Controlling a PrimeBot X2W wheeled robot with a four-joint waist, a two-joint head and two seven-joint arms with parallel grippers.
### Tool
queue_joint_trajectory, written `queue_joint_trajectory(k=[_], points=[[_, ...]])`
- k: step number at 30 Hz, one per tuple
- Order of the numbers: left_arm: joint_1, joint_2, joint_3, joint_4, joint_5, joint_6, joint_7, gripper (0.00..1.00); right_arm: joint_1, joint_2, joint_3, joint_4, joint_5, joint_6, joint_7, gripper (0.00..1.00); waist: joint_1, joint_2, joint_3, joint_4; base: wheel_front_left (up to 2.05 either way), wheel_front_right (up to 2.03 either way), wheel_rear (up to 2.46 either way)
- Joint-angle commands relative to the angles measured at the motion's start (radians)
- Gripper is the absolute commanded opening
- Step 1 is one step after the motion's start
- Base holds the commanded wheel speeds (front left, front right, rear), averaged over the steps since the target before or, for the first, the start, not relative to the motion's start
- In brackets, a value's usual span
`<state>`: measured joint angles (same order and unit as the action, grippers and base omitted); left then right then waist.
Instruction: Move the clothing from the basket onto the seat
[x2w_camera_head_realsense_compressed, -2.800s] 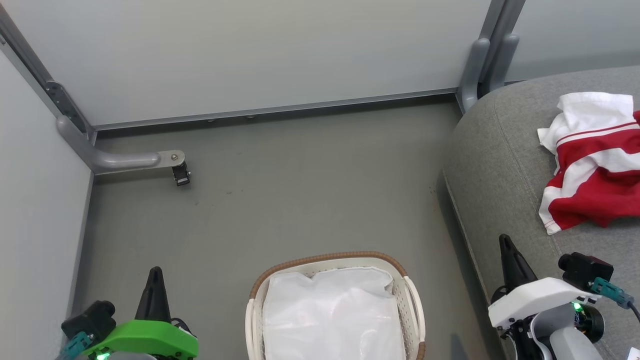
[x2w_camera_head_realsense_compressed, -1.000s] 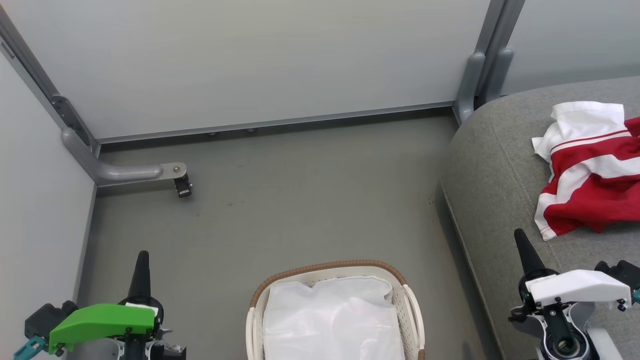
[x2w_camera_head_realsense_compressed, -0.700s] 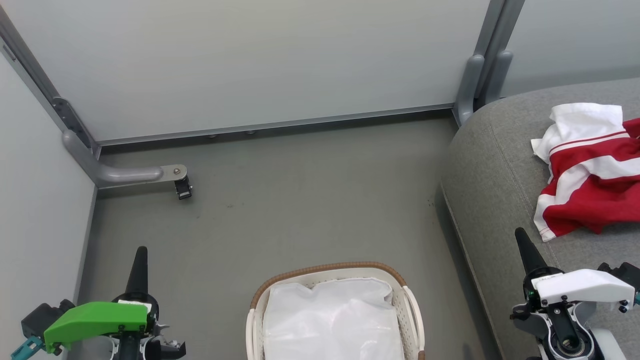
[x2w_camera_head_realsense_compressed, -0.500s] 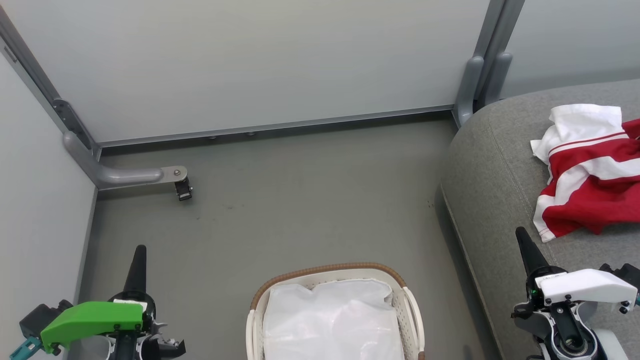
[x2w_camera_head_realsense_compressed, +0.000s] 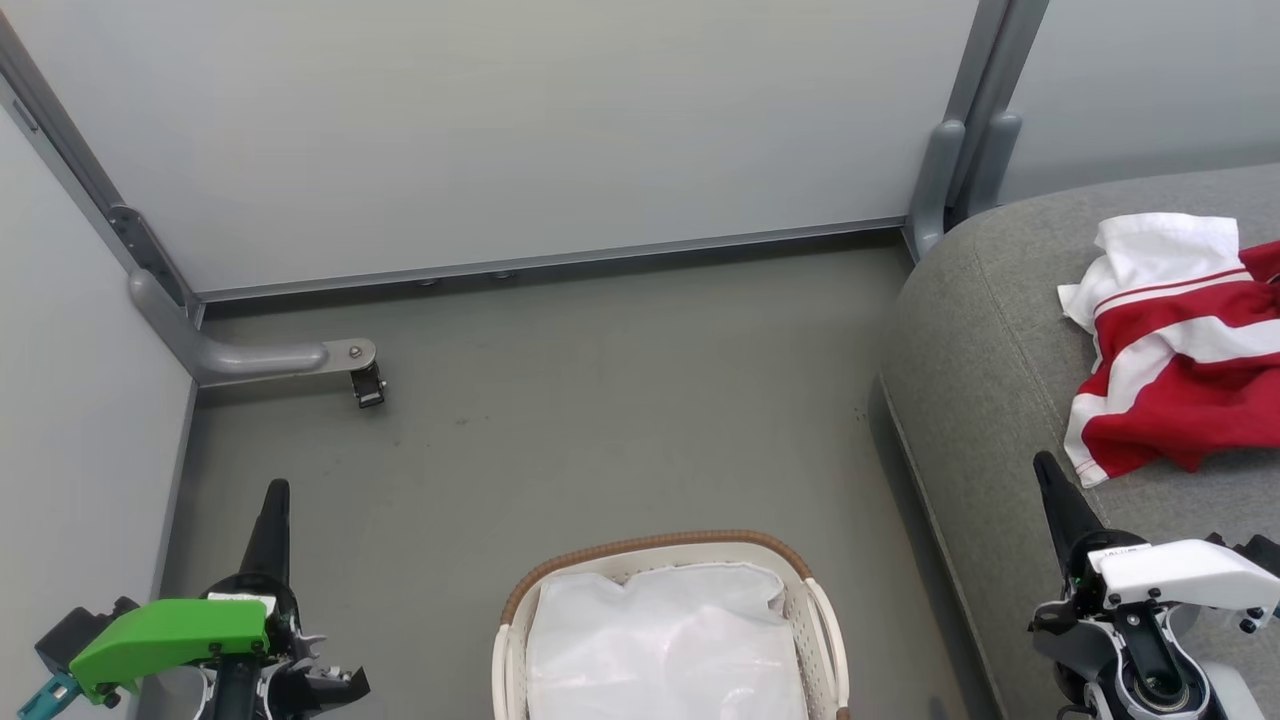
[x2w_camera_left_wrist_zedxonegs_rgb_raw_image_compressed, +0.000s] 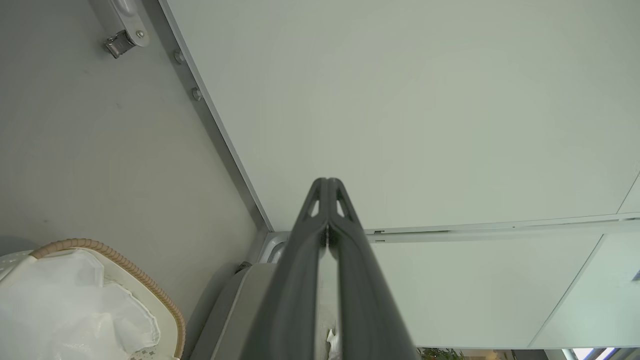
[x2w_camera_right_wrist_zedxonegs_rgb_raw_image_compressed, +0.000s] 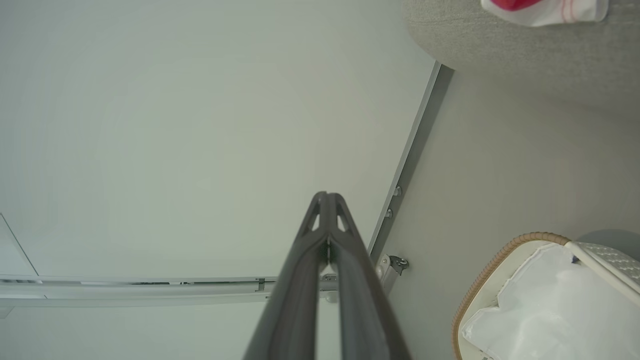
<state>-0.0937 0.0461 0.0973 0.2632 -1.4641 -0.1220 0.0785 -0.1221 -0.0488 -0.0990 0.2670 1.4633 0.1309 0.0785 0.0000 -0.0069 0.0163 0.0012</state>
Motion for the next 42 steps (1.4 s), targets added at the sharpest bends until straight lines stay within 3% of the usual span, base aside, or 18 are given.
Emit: queue_joint_trajectory(k=[1,20,42], points=[[-0.022,0.006,0.007,-0.007,-0.024,-0.005,0.006,0.00,0.009,-0.003,-0.005,-0.008,0.021,0.000,0.006,0.00,0.0000,0.0059,-0.001,0.000,0.00,0.00,0.00],[-0.028,0.007,0.021,-0.016,-0.152,-0.012,0.040,0.00,0.013,-0.003,-0.019,-0.021,0.151,0.000,0.039,0.00,0.0000,0.0069,-0.015,-0.001,0.00,0.00,0.00],[-0.026,0.007,0.020,-0.015,-0.149,-0.011,0.040,0.00,0.013,-0.003,-0.019,-0.020,0.150,0.000,0.040,0.00,0.0000,0.0069,-0.015,-0.001,0.00,0.00,0.00]])
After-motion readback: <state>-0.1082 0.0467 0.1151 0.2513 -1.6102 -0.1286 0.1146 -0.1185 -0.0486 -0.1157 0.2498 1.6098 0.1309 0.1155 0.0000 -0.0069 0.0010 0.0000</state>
